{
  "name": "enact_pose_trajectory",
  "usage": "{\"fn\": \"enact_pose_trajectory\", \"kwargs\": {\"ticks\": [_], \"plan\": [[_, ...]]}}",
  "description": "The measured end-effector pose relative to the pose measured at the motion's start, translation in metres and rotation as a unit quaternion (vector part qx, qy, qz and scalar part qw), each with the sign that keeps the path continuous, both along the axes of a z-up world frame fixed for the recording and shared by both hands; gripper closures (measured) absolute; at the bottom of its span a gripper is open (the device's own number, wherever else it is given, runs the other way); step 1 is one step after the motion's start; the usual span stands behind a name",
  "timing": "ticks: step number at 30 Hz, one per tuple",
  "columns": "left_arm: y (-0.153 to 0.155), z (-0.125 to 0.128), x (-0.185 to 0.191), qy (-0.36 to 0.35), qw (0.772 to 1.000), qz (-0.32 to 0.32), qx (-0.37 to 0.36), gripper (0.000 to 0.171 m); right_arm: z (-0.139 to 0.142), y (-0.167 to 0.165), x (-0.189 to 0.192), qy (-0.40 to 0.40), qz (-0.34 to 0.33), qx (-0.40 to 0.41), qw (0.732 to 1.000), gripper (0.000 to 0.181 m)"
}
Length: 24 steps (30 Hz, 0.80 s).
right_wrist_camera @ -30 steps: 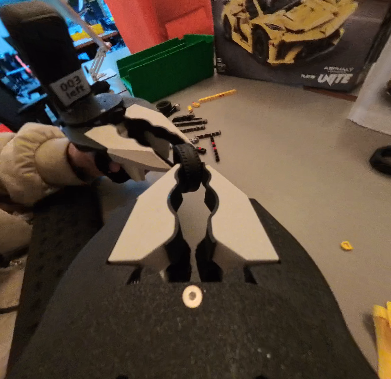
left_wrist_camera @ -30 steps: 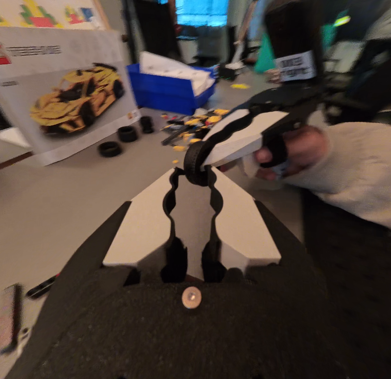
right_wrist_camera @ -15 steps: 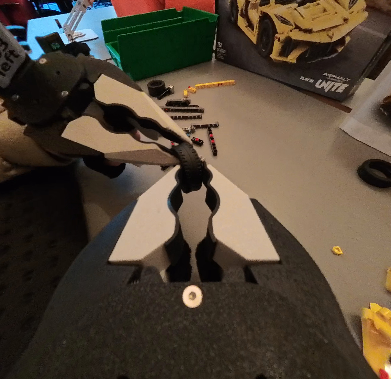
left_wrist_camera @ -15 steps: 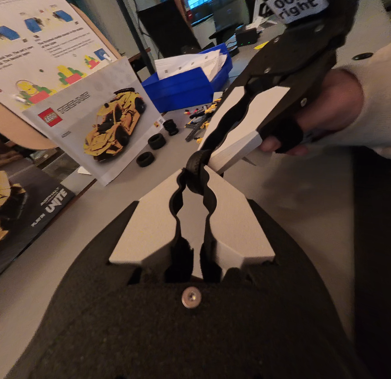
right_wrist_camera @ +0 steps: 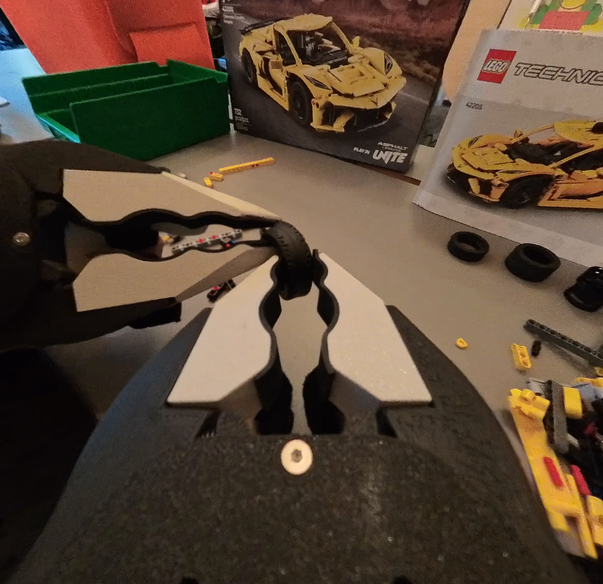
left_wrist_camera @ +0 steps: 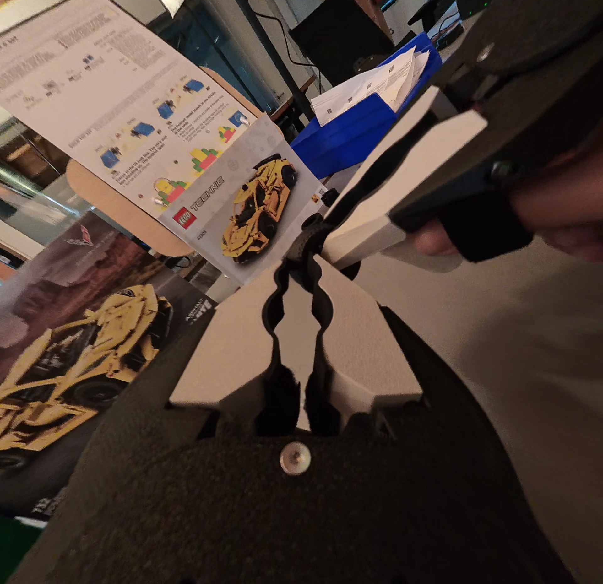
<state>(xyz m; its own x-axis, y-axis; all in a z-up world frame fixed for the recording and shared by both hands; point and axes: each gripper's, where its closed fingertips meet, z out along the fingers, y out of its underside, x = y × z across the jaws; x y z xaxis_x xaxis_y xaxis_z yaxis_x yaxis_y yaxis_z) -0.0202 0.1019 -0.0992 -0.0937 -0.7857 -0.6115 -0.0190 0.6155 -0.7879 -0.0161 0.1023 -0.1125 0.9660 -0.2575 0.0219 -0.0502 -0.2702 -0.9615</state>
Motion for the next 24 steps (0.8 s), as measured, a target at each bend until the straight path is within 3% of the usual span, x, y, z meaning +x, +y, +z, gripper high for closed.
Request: {"fn": "enact_pose_trajectory", "kwargs": {"ticks": [4, 7, 11, 17, 24], "plan": [[0.000, 0.002, -0.005, -0.007, 1.000, -0.010, 0.005, 0.163, 0.004, 0.001, -0.008, 0.056, 0.078, 0.043, 0.995, 0.165], [0.001, -0.008, -0.002, 0.029, 0.999, -0.003, -0.021, 0.164, -0.007, 0.000, -0.009, 0.133, 0.123, 0.018, 0.983, 0.165], [0.007, -0.013, 0.006, 0.052, 0.996, 0.036, -0.066, 0.165, -0.009, 0.003, 0.006, 0.018, 0.006, -0.029, 0.999, 0.165], [0.008, -0.006, 0.007, 0.034, 0.996, 0.049, -0.068, 0.166, 0.002, 0.003, 0.011, -0.067, -0.040, -0.039, 0.996, 0.166], [0.006, -0.007, 0.007, 0.035, 0.997, 0.050, -0.055, 0.170, 0.001, 0.004, 0.018, -0.031, -0.045, -0.027, 0.998, 0.166]]}}
